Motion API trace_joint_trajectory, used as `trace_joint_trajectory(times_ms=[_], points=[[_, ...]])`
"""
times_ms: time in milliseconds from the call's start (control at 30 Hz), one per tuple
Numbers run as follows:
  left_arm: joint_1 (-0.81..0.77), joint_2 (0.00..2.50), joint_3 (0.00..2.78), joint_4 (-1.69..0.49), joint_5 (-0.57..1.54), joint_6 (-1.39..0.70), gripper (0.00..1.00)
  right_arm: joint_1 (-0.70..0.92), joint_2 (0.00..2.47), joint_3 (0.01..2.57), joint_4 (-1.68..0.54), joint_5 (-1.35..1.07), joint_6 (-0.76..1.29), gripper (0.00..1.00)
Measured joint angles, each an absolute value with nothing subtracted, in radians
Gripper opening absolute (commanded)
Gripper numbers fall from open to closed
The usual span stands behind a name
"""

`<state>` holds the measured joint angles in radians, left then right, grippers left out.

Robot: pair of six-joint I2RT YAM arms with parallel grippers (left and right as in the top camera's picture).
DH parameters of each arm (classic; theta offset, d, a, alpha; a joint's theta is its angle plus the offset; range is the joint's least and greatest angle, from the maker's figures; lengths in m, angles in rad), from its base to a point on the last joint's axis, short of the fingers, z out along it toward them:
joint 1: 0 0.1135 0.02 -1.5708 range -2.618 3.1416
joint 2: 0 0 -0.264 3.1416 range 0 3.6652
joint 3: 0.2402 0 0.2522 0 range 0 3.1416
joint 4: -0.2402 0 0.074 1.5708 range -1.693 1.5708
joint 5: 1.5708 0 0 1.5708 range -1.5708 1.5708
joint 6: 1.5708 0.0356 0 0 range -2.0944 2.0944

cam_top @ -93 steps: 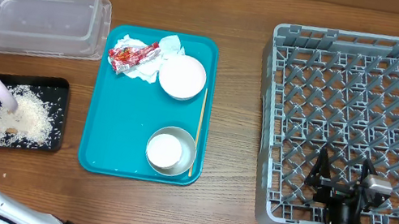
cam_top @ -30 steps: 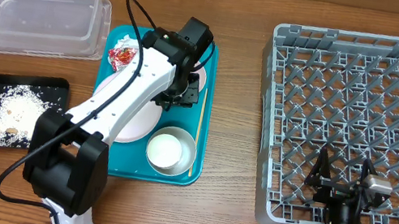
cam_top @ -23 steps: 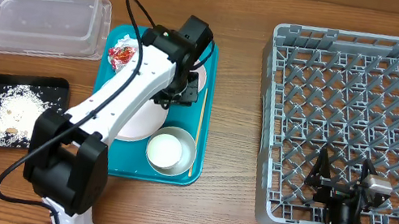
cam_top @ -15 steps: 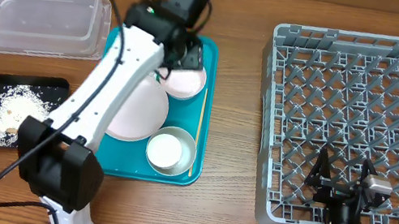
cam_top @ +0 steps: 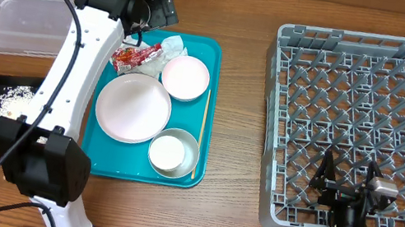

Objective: Sort waste into correct bins and load items into the dishwasher
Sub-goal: 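Move the left gripper to the red snack wrapper and grasp it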

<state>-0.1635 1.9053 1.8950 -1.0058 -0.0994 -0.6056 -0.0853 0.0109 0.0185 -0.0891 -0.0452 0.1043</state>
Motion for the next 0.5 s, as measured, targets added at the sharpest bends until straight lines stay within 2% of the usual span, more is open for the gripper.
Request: trace_joint_trajectory(times_ms=[167,300,500], points=[[-0.164,1.972,1.895,-1.029,-0.099,-0.736,0.87,-0.085,0.011,0.019,-0.089,-0.045,0.104,1.00],[-0.164,2.092,1.892,-1.031,-0.073,-0.887,0.84,-0.085,0.011,0.019,-0.089,-0.045,0.104,1.00],[-0.163,2.182,1.887,-1.013,-0.045,-0.994,0.84,-0.085,0.011,0.019,-0.089,-0.045,0.105,1.00]])
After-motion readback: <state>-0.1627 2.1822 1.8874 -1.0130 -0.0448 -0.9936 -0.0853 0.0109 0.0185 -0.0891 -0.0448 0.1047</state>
